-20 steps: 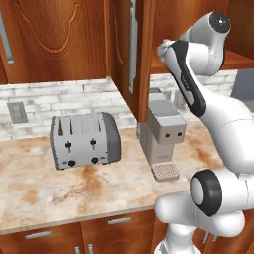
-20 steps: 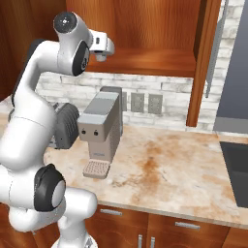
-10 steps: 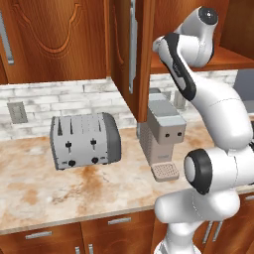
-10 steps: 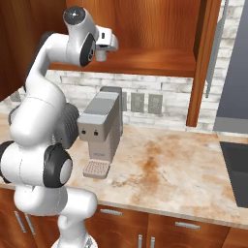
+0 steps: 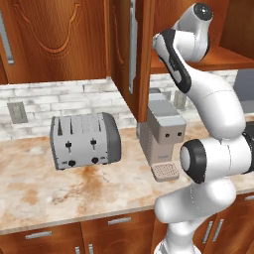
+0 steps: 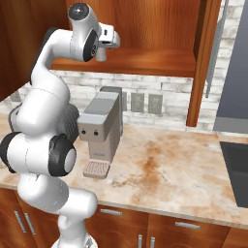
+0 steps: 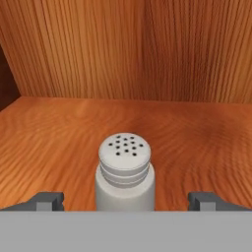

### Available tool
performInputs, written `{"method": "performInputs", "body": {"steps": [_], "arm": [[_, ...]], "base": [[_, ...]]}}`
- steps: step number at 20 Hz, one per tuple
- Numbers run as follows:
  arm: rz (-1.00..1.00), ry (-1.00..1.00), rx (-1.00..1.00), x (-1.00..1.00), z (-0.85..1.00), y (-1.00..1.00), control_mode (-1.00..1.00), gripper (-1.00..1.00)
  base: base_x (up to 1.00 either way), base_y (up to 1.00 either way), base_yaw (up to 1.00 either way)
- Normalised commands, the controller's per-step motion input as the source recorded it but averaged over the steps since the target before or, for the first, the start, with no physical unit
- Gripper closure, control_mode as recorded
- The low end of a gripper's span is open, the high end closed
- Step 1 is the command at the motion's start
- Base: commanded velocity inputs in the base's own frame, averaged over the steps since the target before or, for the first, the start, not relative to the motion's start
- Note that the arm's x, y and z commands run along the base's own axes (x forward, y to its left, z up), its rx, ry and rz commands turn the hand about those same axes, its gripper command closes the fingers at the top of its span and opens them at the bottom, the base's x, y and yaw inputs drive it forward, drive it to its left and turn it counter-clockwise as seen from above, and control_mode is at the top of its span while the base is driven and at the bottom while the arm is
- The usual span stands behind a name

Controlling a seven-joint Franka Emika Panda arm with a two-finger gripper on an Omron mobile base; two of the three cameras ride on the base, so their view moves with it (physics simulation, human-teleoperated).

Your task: Retrieve the shaker from the cabinet and place it next the steak on a plate on the dining table.

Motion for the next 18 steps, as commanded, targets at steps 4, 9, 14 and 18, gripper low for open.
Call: {"method": "performInputs", "body": {"steps": [4,9,14,18], "arm": [[0.0,0.0,0.0,0.0,-0.02,0.0,-1.0,-1.0],[0.0,0.0,0.0,0.0,-0.1,0.0,-1.0,-1.0],[0.0,0.0,0.0,0.07,-0.1,0.0,-1.0,-1.0],[0.0,0.0,0.0,0.21,-0.07,0.0,-1.0,-1.0]], "base": [[0.0,0.0,0.0],[0.0,0.0,0.0],[0.0,0.0,0.0],[0.0,0.0,0.0]]}}
